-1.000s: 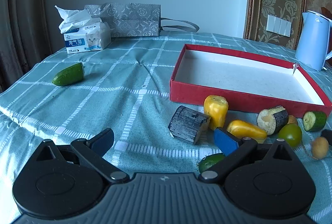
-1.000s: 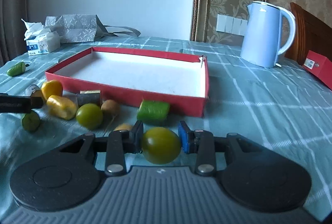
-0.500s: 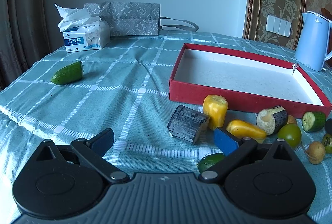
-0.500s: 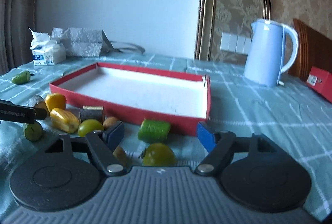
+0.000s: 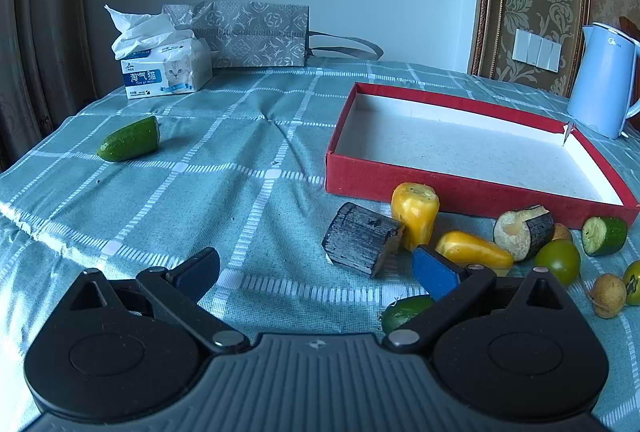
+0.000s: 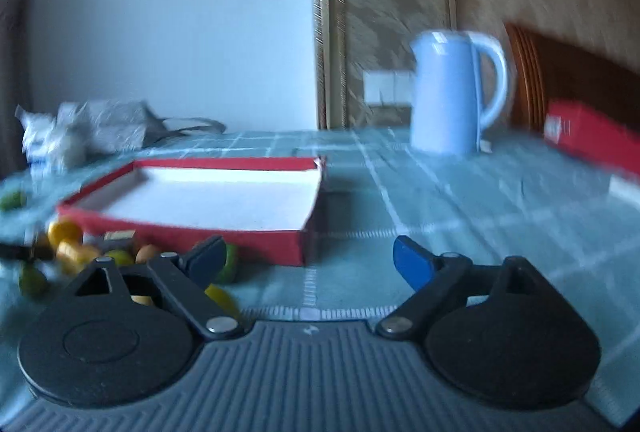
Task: Organize fruits
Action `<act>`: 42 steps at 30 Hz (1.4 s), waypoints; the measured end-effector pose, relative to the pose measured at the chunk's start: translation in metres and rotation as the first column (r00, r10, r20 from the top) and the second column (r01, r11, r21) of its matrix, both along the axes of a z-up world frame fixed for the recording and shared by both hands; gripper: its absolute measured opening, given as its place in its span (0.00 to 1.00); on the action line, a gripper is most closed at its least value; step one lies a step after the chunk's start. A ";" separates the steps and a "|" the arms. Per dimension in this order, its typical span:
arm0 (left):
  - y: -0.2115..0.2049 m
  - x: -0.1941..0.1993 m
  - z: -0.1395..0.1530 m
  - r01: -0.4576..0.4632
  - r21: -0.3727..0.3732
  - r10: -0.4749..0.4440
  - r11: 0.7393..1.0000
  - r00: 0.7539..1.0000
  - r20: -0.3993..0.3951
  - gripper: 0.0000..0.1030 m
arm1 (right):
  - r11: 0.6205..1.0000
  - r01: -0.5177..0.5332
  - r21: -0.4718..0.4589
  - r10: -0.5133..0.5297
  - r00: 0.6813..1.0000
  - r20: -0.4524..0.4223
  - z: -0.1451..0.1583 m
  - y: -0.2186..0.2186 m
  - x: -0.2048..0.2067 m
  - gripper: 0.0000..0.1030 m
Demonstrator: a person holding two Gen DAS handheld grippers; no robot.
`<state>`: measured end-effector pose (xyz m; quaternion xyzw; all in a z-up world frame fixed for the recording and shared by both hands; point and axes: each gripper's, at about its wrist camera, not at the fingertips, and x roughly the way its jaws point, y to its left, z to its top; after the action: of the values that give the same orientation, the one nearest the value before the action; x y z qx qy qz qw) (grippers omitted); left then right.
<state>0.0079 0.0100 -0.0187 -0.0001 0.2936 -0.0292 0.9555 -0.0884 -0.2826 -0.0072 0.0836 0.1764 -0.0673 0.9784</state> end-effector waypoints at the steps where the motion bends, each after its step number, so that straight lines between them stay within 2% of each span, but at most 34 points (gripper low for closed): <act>1: 0.000 0.000 0.000 0.000 -0.002 0.000 1.000 1.000 -0.001 1.00 | 0.999 0.001 0.040 -0.001 1.000 -0.003 -0.003 -0.004 0.001 0.87; 3: -0.001 0.000 -0.001 0.002 -0.005 -0.002 1.000 1.000 -0.002 1.00 | 0.997 -0.017 0.074 0.017 1.000 0.000 -0.004 -0.008 0.002 0.87; 5: 0.000 0.000 0.000 0.002 -0.004 -0.002 1.000 1.000 -0.001 1.00 | 0.998 -0.055 0.031 0.056 0.998 -0.034 -0.006 0.000 0.001 0.87; 8: 0.000 -0.002 0.000 0.010 -0.002 -0.010 1.000 1.000 0.004 1.00 | 0.992 -0.111 -0.057 0.109 0.993 -0.036 -0.004 0.014 -0.011 0.87; 11: 0.006 -0.006 0.002 0.032 -0.005 -0.032 0.999 0.999 0.014 1.00 | 0.984 -0.160 -0.083 0.155 0.986 -0.059 -0.003 0.023 -0.014 0.85; 13: 0.012 -0.011 0.004 0.038 -0.007 -0.038 0.999 0.999 0.027 1.00 | 0.976 -0.200 -0.090 0.192 0.977 -0.087 -0.004 0.029 -0.012 0.78; 16: 0.022 -0.018 0.005 0.039 -0.013 -0.038 0.999 0.999 0.039 1.00 | 0.967 -0.228 -0.113 0.214 0.969 -0.127 -0.007 0.040 -0.005 0.74; 20: 0.030 -0.024 0.006 0.051 -0.024 -0.050 0.998 0.998 0.040 1.00 | 0.966 -0.240 -0.100 0.225 0.964 -0.143 -0.010 0.044 0.001 0.74; 24: 0.026 -0.029 0.008 0.066 0.006 -0.067 0.998 0.996 0.059 1.00 | 0.965 -0.238 -0.106 0.222 0.964 -0.145 -0.010 0.045 0.000 0.74; 29: 0.026 -0.035 0.011 0.081 0.001 -0.081 0.997 0.994 0.067 1.00 | 0.964 -0.242 -0.108 0.221 0.960 -0.174 -0.010 0.046 0.005 0.74; 35: 0.025 -0.045 0.016 0.145 -0.026 -0.142 0.989 0.986 0.086 1.00 | 0.972 -0.216 -0.094 0.199 0.967 -0.160 -0.009 0.042 0.004 0.74; 37: 0.022 -0.049 0.017 0.172 -0.007 -0.170 0.985 0.980 0.101 1.00 | 0.973 -0.214 -0.082 0.199 0.968 -0.155 -0.009 0.040 0.003 0.74; 42: 0.013 -0.043 0.014 0.210 0.012 -0.211 0.978 0.976 0.063 1.00 | 0.971 -0.218 -0.100 0.201 0.967 -0.156 -0.009 0.043 0.003 0.74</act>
<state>-0.0348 0.0228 -0.0049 0.0342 0.2611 -0.1295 0.9560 -0.0852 -0.2395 -0.0162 0.0024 0.2504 0.0207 0.9679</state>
